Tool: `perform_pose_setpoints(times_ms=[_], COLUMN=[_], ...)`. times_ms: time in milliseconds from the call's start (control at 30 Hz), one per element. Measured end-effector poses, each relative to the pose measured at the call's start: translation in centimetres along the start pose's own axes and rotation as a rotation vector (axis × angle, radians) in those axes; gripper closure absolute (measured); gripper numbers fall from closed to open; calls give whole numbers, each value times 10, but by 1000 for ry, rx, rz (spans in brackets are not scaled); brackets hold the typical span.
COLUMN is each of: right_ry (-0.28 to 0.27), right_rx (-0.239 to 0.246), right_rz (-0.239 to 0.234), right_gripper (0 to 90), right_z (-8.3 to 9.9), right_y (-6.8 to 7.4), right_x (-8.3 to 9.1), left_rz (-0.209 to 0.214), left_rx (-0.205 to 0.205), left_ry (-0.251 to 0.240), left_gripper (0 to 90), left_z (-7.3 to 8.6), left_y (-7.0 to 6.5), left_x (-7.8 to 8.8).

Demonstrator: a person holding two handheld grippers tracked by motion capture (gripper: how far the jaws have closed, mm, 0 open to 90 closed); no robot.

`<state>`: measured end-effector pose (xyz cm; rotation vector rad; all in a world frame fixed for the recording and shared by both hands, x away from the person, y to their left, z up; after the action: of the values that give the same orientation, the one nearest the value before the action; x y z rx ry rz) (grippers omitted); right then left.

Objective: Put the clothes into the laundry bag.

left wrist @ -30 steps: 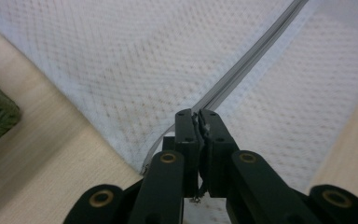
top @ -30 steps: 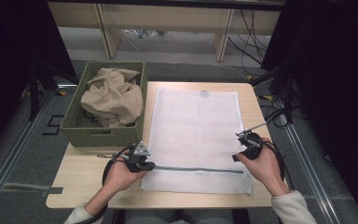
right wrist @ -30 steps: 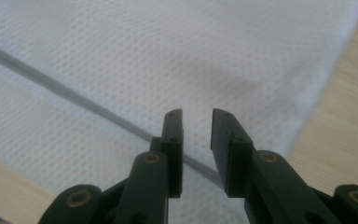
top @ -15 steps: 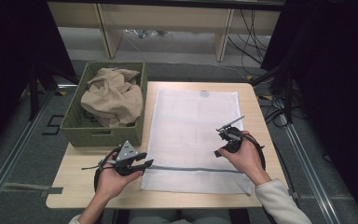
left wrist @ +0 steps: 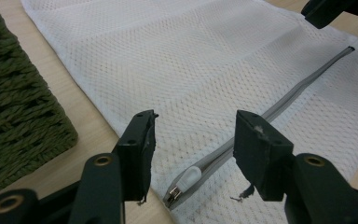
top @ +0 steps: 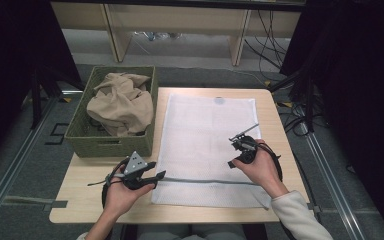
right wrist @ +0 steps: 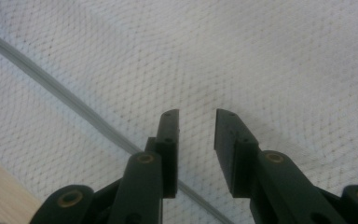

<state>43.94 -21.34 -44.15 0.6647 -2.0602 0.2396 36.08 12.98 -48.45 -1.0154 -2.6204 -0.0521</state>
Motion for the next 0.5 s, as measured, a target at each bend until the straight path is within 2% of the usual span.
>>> perform_pose_setpoints(times_ms=[33, 100, 133, 167, 233, 300, 333, 367, 433, 467, 500], right_ry=[9, -1, 14, 4, 26, 19, 30, 36, 53, 49, 76], right_rx=[1, 41, 34, 37, 29, 54, 54, 60, 41, 64, 78], right_rz=[-7, -38, -37, -44, -51, -54, -54, -62, -51, -65, -62], right_gripper=[722, 723, 723, 723, 718, 717, 715, 712, 710, 709, 707], right_z=[0, -1, -1, -1, -1, 1, 1, 1, 1, 1, 1], right_y=[2, 3, 4, 5, 6, 5, 5, 6, 8, 9, 12], right_x=[-1, -3, -4, -5, -7, -10, -11, -13, -14, -16, -20], left_rz=[0, 1, -6, -16, -12, -2, -4, -6, 0, 5, 6], left_rx=[1, -7, -1, 14, 14, 18, 7, 12, 14, 0, -16], left_ry=[4, 7, 11, 15, 19, 12, 30, 22, 20, 23, 27], left_gripper=[479, 473, 471, 470, 469, 469, 469, 469, 469, 469, 469], left_z=[1, 2, 2, 3, 3, 3, 3, 3, 3, 3, 3], left_y=[0, 1, 2, 2, 1, 0, 0, -1, -2, -2, -1], left_x=[0, -1, -1, -2, -2, -4, -4, -5, -5, -5, -4])
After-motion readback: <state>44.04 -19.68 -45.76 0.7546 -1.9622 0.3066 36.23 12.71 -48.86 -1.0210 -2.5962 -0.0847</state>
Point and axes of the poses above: each handheld gripper's, and its own axes: x roughly backward along the jaws, z roughly out of its underside, y roughly to its left, the point moved 1 cm from there along -x, roughly forward along the jaws, and after that the axes turned 12 degrees about -y, right-handed, at the moved point
